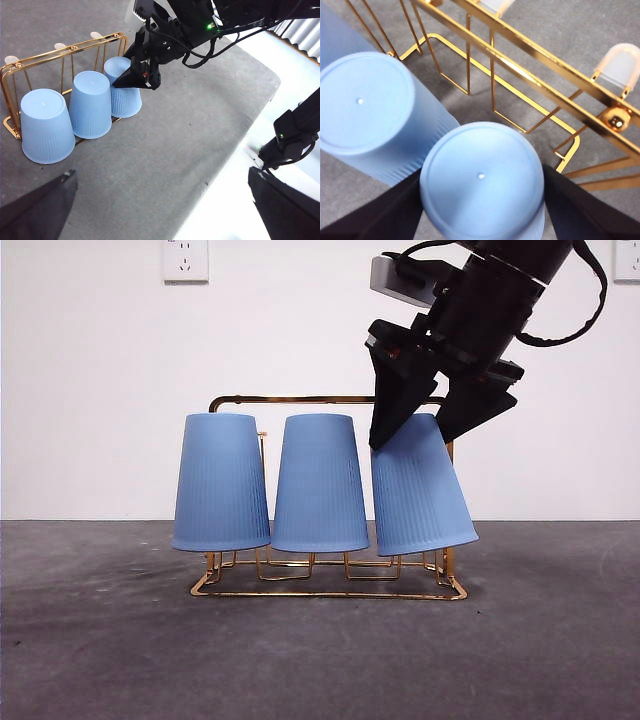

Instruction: The left arm pick up the left cup on cup holder and place it on desk, then the right arm insert the right cup into the first cup, and then the left arm insert the mid cup into the first cup

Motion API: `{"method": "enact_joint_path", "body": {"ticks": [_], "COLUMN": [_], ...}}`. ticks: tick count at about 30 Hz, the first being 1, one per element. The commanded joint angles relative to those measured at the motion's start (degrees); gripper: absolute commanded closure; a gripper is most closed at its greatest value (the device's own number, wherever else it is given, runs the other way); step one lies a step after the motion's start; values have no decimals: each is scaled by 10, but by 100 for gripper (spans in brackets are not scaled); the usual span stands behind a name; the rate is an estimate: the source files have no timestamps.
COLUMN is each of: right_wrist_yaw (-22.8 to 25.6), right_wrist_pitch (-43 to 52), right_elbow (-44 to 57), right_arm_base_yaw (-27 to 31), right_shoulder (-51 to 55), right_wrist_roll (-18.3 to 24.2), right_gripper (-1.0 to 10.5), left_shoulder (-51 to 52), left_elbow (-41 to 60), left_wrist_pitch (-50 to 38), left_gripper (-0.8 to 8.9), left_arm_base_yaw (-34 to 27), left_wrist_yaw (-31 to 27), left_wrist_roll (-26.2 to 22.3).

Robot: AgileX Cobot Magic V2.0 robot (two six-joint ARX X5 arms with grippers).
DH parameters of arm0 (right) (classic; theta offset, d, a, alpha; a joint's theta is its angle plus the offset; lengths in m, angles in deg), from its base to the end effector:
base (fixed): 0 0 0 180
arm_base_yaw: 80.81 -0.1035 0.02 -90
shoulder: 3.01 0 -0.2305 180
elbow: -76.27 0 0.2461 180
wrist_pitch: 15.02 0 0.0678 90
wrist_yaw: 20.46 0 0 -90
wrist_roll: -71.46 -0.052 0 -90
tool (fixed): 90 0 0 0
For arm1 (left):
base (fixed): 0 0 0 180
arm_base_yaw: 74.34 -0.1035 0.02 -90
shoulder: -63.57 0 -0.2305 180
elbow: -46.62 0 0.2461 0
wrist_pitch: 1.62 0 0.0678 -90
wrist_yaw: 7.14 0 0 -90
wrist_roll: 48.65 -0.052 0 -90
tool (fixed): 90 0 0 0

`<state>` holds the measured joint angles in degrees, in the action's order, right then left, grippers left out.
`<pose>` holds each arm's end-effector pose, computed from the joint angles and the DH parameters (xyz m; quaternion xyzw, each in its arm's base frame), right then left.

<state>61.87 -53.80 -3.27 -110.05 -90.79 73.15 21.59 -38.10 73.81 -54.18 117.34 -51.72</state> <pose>0.2898 0.1702 0.2113 -0.0875 0.3875 0.2960 0.8686 0.1049 -0.0699 0.3649 -0.0122 0.2673 -0.4477 0.8532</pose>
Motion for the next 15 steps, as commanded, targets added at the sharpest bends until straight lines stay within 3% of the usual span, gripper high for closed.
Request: {"method": "enact_joint_path", "body": {"ticks": [1, 15], "right_wrist_yaw": [3, 2], "right_wrist_pitch": [6, 5], "right_elbow": [-11, -12], "right_arm_base_yaw": [-4, -11], "right_shoulder": [7, 121], "right_wrist_roll": [3, -2], "right_gripper": [654, 654], "left_shoulder": [-3, -3], "left_elbow": [-11, -11], "left_wrist_pitch": [-4, -4], "left_gripper": [252, 252], "left_arm_base_yaw": [3, 3], "left_wrist_yaw": [-1, -1], "left_wrist_roll": [-3, -3]}}
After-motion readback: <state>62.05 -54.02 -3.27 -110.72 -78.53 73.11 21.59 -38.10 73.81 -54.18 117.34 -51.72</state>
